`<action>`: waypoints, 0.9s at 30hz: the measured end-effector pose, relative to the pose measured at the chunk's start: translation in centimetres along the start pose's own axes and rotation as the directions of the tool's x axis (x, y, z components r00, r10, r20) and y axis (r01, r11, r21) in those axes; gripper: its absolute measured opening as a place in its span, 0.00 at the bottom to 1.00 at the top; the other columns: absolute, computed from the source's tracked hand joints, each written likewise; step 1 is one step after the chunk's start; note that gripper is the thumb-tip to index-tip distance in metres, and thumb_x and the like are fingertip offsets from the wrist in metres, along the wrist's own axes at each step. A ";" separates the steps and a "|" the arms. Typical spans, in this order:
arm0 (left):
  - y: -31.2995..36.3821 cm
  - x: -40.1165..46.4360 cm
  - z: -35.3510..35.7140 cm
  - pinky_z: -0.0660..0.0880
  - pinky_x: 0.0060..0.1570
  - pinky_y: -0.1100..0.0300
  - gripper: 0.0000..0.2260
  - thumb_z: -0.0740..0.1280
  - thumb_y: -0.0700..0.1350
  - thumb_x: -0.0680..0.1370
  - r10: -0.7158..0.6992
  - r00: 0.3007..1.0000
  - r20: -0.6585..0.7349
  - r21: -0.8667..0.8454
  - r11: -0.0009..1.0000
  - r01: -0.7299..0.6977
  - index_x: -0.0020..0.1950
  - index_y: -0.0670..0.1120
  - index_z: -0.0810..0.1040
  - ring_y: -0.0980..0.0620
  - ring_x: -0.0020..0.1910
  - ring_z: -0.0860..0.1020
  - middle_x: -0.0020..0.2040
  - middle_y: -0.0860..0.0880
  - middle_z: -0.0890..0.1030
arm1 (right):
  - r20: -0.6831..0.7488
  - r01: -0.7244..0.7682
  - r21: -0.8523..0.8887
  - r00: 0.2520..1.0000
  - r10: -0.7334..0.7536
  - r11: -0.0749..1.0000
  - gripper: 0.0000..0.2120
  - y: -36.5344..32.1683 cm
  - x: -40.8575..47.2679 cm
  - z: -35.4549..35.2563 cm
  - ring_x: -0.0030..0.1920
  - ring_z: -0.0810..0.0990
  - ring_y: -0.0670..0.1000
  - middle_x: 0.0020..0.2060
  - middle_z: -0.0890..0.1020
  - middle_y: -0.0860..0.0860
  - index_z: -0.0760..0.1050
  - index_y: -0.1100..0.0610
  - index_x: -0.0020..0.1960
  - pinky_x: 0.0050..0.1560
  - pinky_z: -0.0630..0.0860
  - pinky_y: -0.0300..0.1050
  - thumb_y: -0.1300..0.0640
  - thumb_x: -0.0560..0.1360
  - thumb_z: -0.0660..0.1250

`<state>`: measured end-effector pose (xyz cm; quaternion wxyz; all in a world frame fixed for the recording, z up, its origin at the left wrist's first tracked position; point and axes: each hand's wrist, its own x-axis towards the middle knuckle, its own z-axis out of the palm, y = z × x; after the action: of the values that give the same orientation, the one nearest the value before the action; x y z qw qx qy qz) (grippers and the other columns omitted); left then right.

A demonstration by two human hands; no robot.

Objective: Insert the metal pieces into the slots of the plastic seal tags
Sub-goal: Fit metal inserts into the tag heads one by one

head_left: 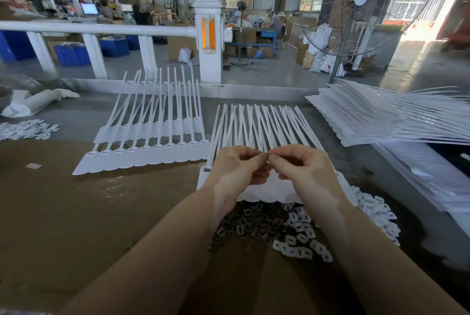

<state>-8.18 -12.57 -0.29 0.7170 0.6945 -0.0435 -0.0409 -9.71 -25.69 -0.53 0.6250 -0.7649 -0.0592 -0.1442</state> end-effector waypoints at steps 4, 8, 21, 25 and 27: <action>0.0 -0.1 0.1 0.78 0.36 0.65 0.06 0.65 0.36 0.78 -0.020 1.000 0.018 -0.045 0.999 0.020 0.42 0.41 0.80 0.54 0.34 0.81 0.34 0.47 0.82 | 0.011 -0.014 -0.024 1.000 0.014 1.000 0.05 0.1 0.1 0.0 0.38 0.81 0.45 0.37 0.84 0.51 0.81 0.54 0.43 0.38 0.78 0.33 0.62 0.74 0.68; 0.0 -0.1 0.1 0.78 0.36 0.65 0.06 0.65 0.36 0.78 -0.026 0.999 0.027 -0.045 0.999 0.027 0.43 0.41 0.80 0.55 0.33 0.81 0.33 0.48 0.82 | -0.012 -0.024 -0.014 1.000 0.023 1.000 0.05 0.5 0.1 -0.1 0.36 0.80 0.44 0.37 0.83 0.52 0.80 0.55 0.44 0.37 0.77 0.34 0.63 0.74 0.68; 0.0 0.9 -1.9 0.76 0.41 0.66 0.06 0.66 0.41 0.78 0.160 0.975 -0.154 0.316 0.943 -0.105 0.43 0.50 0.79 0.58 0.40 0.79 0.41 0.53 0.82 | -0.040 0.036 -0.164 0.998 -0.043 0.986 0.05 1.0 0.3 -0.9 0.37 0.79 0.41 0.36 0.82 0.48 0.80 0.55 0.43 0.42 0.77 0.34 0.63 0.72 0.69; -1.2 1.6 -3.9 0.71 0.41 0.68 0.05 0.65 0.44 0.78 0.251 0.917 -0.310 0.508 0.859 -0.063 0.51 0.52 0.78 0.60 0.42 0.77 0.46 0.57 0.79 | -0.036 -0.009 -0.134 0.999 0.004 0.991 0.08 1.1 0.4 -1.3 0.36 0.78 0.37 0.38 0.82 0.47 0.81 0.53 0.48 0.41 0.75 0.29 0.63 0.74 0.67; -2.0 1.8 -4.5 0.74 0.50 0.61 0.06 0.65 0.45 0.78 0.230 0.904 -0.359 0.494 0.869 -0.025 0.53 0.51 0.79 0.54 0.48 0.77 0.52 0.53 0.79 | -0.029 -0.023 -0.122 0.999 0.019 0.992 0.08 1.1 0.4 -1.3 0.35 0.78 0.37 0.38 0.82 0.46 0.81 0.53 0.47 0.39 0.74 0.28 0.64 0.74 0.67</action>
<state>-5.82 -8.34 -2.43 0.5172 0.8383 0.0511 0.1648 -9.24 -27.22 -1.27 0.5792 -0.8003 -0.0337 -0.1515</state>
